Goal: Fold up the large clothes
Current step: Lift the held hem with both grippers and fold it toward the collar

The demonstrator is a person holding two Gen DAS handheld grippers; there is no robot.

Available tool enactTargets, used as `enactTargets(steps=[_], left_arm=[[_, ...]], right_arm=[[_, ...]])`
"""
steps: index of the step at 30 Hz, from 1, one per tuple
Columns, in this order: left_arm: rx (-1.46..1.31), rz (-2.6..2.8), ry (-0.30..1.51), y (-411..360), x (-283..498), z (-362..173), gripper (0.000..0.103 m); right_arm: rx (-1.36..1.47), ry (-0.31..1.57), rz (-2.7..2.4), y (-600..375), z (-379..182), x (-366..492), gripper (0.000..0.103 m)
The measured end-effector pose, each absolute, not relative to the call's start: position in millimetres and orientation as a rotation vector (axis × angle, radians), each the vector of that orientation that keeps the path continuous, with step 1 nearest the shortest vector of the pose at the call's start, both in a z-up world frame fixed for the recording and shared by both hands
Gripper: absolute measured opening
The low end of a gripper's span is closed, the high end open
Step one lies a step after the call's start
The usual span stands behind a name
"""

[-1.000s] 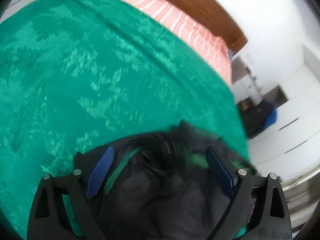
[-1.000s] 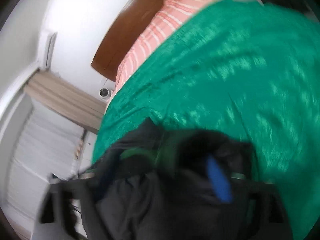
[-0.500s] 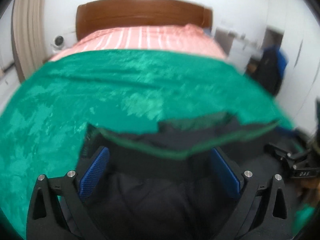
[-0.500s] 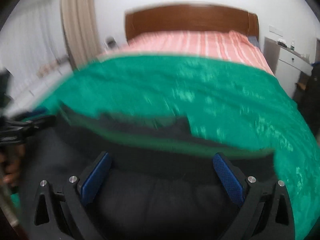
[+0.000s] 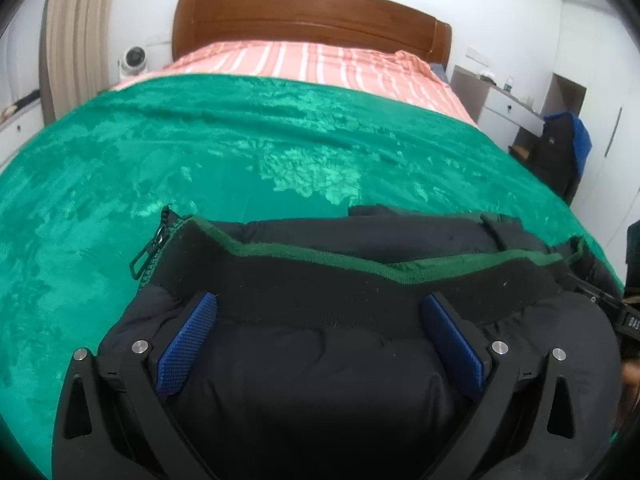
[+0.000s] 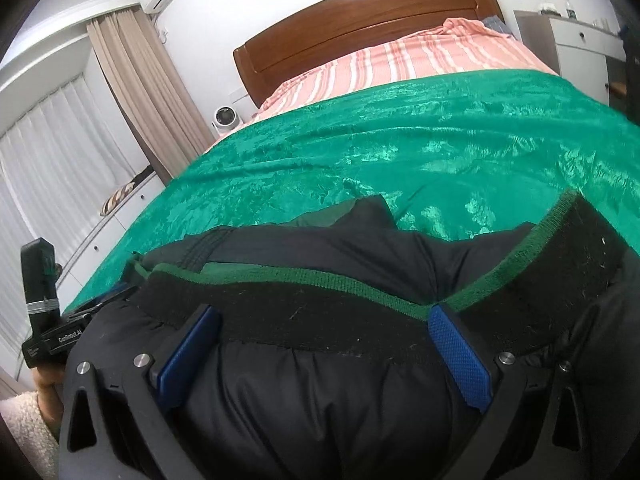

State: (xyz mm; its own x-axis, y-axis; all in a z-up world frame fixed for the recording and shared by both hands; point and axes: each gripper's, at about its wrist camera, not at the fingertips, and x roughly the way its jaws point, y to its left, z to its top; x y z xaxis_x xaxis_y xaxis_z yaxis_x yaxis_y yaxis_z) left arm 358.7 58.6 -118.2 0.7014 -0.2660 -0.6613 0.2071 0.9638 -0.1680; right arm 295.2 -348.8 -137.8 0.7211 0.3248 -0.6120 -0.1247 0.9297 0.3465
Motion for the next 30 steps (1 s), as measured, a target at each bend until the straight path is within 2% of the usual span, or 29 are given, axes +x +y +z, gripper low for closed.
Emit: enactTargets(steps=[30], left_arm=[[-0.063, -0.250, 0.761, 51.6, 361.3, -128.7, 0.103]], right_arm=[[0.326, 0.737, 0.263, -349.3, -147.0, 302.3, 0.102]])
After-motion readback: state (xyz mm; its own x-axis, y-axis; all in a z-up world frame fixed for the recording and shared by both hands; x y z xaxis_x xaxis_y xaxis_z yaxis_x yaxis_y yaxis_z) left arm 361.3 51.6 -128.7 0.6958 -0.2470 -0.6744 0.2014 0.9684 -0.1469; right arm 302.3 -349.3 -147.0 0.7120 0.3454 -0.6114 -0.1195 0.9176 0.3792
